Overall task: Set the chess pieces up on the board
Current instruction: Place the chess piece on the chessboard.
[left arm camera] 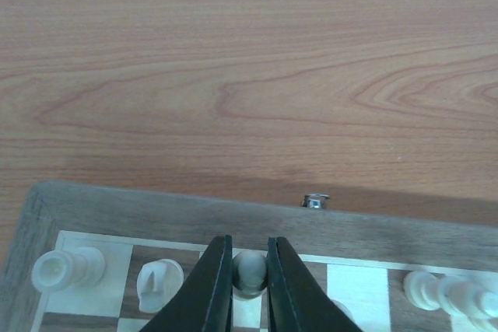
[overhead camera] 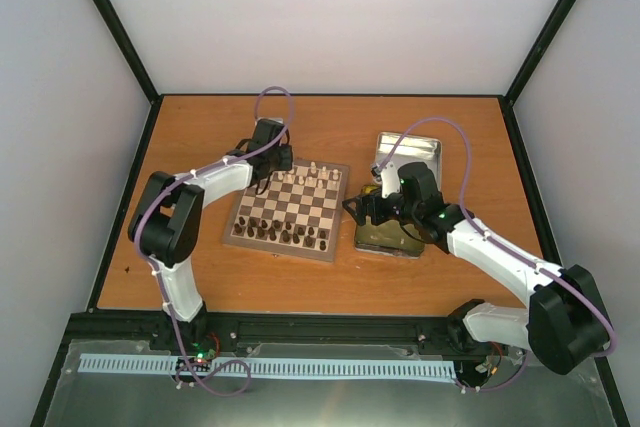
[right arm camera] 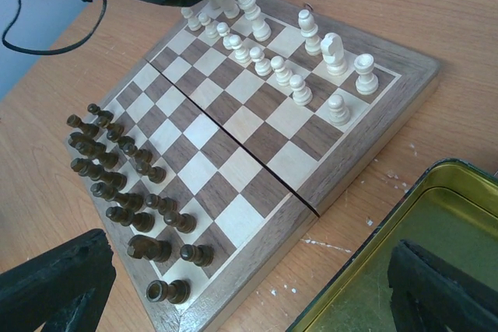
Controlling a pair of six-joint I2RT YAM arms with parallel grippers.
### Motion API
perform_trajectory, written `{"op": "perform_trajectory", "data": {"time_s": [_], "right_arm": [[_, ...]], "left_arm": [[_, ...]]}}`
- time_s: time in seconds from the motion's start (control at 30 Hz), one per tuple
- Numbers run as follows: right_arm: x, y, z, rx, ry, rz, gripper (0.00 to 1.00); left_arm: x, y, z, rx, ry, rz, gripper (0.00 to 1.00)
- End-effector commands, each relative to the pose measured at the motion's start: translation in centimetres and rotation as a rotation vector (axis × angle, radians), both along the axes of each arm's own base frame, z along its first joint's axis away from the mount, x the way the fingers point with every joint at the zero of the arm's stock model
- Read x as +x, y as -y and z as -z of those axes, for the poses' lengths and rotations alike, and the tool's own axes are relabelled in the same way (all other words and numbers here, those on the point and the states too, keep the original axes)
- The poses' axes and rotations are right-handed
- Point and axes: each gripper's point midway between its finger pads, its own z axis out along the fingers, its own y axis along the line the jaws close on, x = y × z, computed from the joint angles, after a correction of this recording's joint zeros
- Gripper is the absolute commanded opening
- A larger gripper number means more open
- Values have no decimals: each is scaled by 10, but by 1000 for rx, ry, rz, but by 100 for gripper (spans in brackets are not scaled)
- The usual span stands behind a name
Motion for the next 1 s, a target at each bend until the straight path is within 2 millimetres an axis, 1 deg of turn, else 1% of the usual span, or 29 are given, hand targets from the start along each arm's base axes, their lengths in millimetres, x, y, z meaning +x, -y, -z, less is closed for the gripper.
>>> {"op": "perform_trajectory", "data": {"time_s": [0.0,0.23,0.37,0.5,0.6,0.7,0.77,0.87,0.93,0.97], "right_arm": [[4,2,6,-3,-16,20,95],[4,0,8,-2,-26,20,95],[5,0,8,-4,-26,20,95],[8,0,11,-10,-34,24,95],[11,1,8,-13,-31,44,95],[19,9,4,-26,-12,111,94],[28,22,1,-52,6,206,94],[42,52,0,-118,21,389,92],[48,69,2,-158,21,497,87],[50,78,4,-170,10,558,82]], "left_arm": [[9,4,11,7,18,17,4],[9,0,19,34,11,8,5],[4,-4,28,49,-9,4,10],[-1,-4,28,48,-18,12,15],[-1,-3,18,41,-6,16,20],[-2,-3,2,28,13,13,23],[-1,-3,-12,12,36,10,24],[-1,-1,-36,-15,71,10,29],[-2,-3,-48,-20,86,1,30],[-2,-4,-56,-23,96,-7,30]]}}
